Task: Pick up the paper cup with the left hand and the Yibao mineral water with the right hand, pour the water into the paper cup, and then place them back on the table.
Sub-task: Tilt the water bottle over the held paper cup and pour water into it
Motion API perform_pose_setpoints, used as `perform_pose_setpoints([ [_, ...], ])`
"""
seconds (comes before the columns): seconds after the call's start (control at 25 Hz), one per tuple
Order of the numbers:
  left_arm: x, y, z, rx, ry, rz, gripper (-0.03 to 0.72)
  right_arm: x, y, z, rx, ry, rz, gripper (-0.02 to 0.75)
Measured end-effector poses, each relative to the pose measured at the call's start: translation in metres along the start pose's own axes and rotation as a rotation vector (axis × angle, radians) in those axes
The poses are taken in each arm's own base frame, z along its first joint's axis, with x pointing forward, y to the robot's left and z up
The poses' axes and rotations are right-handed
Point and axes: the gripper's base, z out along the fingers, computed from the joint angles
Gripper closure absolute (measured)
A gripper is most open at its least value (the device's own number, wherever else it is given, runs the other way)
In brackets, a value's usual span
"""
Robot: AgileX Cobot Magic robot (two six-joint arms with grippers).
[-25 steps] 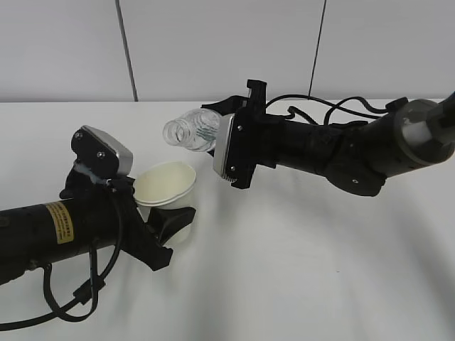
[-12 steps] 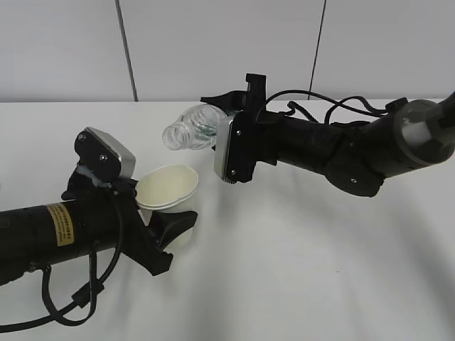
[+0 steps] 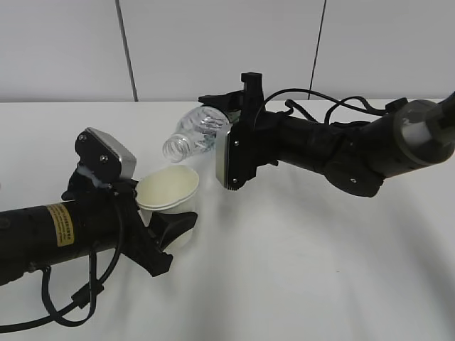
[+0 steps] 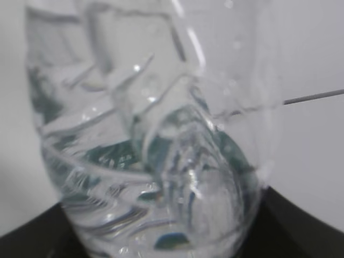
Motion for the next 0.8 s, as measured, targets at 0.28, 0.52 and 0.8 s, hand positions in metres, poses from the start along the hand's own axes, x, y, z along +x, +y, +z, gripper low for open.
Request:
perform_pose_setpoints([
  [0.28, 0.0, 0.0, 0.0, 0.0, 0.0, 0.0, 0.279, -0.0001, -0.0002, 0.0, 0.002, -0.001, -0.055, 0.287],
  [0.52, 0.0001, 0.0, 0.0, 0.0, 0.001, 0.0, 0.279, 0.0019, -0.0014, 0.0, 0.015, 0.022, -0.094, 0.287],
  [0.8, 0.0001, -0.0001, 0.0, 0.001, 0.001, 0.001, 0.279, 0.0025, -0.0018, -0.0001, 0.018, 0.028, -0.126, 0.287],
])
